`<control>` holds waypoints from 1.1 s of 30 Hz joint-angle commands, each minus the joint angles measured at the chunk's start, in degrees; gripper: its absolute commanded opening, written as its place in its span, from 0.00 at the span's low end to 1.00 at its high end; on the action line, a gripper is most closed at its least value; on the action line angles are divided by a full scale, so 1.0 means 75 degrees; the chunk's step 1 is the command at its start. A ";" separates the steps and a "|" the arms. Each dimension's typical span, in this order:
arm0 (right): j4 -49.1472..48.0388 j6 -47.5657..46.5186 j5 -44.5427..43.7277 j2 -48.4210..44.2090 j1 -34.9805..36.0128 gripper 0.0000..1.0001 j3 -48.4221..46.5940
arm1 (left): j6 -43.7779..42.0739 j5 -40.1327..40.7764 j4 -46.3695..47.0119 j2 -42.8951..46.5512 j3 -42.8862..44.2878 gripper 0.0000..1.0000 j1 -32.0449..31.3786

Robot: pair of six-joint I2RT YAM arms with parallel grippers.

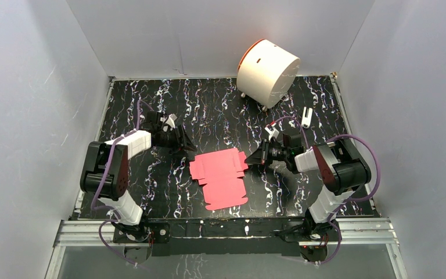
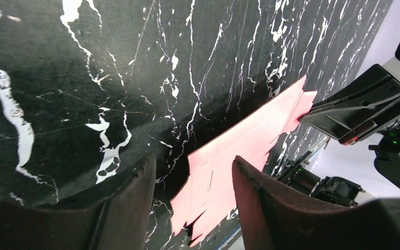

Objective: Fold the paper box

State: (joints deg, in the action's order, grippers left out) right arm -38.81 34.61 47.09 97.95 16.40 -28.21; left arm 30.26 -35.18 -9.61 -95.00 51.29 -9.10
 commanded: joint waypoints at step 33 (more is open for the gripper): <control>-0.2009 0.0842 0.0063 0.0612 -0.0007 0.00 0.0305 | 0.0449 -0.1827 0.0731 -0.0710 -0.0123 0.21 -0.0132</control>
State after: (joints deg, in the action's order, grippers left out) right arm -49.87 41.06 46.63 102.10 16.29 -26.02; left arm 32.64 -45.60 -4.23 -99.61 50.37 -9.52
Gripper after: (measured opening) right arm 0.050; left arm 0.212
